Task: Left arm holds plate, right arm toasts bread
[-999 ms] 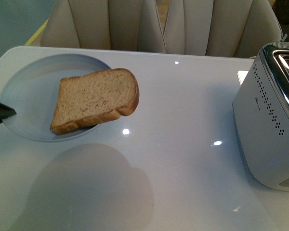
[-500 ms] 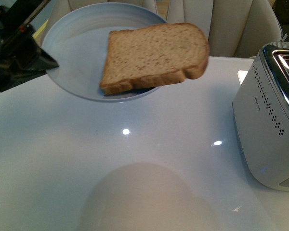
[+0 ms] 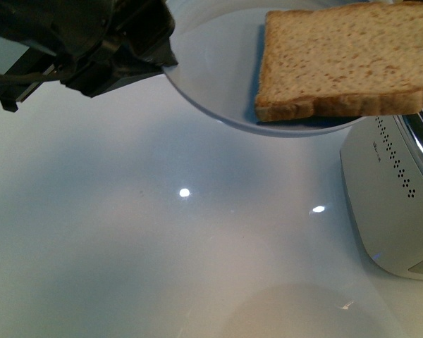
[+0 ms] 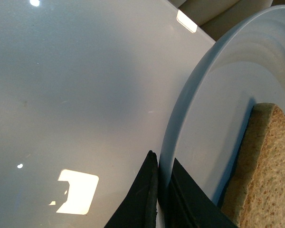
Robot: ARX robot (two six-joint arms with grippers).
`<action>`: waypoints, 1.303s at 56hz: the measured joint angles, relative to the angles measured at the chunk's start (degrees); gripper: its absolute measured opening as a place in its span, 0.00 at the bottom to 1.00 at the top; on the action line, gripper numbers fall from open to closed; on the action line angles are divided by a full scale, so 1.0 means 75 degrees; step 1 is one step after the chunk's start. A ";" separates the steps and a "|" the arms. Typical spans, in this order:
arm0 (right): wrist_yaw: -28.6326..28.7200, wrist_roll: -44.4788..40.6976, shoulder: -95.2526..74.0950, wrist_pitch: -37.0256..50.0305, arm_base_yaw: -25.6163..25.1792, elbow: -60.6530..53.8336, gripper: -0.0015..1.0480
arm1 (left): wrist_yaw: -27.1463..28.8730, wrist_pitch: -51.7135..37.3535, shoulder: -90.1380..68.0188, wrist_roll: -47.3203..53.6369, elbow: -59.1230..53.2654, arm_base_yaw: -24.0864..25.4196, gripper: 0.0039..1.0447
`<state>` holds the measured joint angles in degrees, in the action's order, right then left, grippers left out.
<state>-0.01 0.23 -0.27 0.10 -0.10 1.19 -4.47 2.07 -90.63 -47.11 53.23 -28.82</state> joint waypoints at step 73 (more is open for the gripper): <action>0.0000 0.0000 0.0000 0.0000 0.0000 0.0000 0.92 | 0.0192 0.0067 0.0073 -0.0702 0.0312 -0.0309 0.03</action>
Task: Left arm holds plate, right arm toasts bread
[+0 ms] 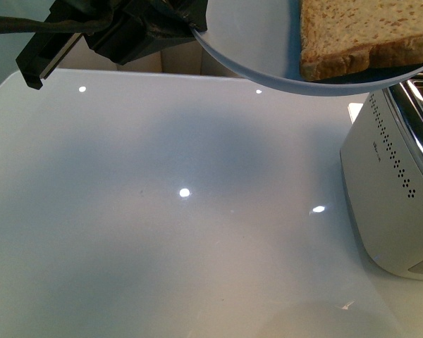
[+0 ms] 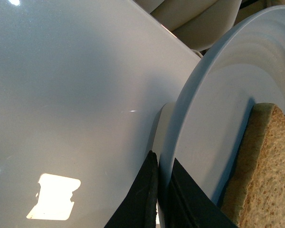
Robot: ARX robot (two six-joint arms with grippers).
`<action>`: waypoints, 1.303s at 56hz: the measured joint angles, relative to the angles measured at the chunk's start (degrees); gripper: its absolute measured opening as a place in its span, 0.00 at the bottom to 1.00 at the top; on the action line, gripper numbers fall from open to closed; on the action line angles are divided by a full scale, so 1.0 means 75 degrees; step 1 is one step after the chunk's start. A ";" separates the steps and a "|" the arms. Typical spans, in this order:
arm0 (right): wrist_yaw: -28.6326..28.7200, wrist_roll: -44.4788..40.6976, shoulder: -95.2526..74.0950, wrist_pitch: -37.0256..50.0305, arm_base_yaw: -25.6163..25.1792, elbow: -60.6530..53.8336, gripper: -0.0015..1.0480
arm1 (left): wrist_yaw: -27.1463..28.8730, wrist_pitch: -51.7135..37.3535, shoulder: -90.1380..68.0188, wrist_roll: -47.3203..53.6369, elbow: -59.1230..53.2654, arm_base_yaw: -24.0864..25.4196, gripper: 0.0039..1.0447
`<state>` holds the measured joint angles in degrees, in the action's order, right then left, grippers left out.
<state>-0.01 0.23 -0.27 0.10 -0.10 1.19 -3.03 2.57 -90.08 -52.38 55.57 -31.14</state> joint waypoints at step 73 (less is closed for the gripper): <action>0.2509 0.6082 -0.8521 0.2713 0.0635 0.3229 0.92 | 0.0000 -0.0006 0.0015 -0.0003 0.0000 0.0000 0.03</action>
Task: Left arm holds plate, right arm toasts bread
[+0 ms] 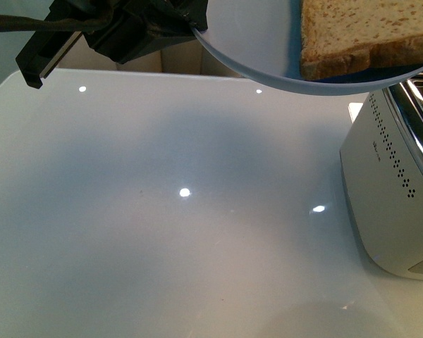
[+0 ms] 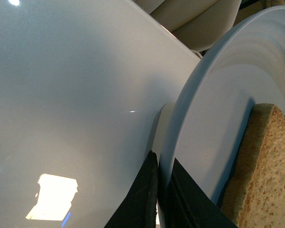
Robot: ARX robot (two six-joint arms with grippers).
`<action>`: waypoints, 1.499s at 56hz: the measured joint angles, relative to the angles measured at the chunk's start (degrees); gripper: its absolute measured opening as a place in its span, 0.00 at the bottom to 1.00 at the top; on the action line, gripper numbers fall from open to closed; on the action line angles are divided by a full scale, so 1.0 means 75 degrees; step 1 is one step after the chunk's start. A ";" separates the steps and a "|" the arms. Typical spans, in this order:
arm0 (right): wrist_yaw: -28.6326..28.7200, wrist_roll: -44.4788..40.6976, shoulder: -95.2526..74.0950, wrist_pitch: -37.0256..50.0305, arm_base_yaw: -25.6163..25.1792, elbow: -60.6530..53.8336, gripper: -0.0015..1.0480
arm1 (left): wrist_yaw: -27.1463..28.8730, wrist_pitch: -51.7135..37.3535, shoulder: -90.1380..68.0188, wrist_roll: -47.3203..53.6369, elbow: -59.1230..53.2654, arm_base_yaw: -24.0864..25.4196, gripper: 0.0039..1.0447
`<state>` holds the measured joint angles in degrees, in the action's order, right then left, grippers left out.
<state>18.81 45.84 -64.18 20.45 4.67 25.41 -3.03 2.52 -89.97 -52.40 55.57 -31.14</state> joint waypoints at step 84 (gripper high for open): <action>-0.2856 -0.6362 0.1999 -0.1629 -0.0880 0.1215 0.03 | -0.0009 -0.0003 0.0000 -0.0029 0.0000 0.0000 0.03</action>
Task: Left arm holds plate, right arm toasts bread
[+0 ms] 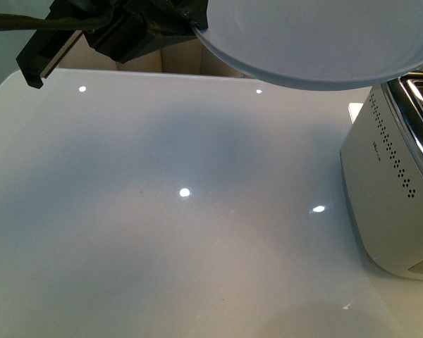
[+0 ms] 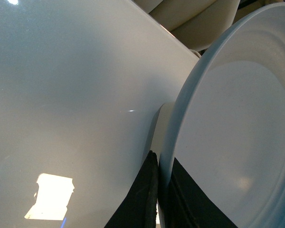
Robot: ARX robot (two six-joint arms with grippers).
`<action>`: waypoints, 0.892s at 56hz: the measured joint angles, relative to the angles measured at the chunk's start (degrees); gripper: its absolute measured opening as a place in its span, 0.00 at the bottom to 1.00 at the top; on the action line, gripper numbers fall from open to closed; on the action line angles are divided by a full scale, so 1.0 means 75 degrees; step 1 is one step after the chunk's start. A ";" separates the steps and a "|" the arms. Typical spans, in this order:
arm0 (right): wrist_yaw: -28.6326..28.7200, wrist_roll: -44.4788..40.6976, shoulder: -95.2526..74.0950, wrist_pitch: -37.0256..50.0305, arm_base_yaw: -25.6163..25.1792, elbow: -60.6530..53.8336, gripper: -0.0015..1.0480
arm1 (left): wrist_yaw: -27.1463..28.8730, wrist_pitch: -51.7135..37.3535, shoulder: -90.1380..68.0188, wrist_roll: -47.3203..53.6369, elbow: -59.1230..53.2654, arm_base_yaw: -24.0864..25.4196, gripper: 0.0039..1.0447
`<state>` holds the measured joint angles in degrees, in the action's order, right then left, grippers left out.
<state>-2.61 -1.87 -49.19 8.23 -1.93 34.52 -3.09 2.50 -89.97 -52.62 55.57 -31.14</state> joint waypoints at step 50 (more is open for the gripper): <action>-0.0772 -0.0600 -0.2699 0.1262 0.0799 -0.0530 0.03 | -0.0003 0.0000 0.0000 -0.0026 0.0000 0.0000 0.03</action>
<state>-8.40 -6.37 -69.43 17.69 4.05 30.55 -3.11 2.50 -89.97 -52.82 55.57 -31.14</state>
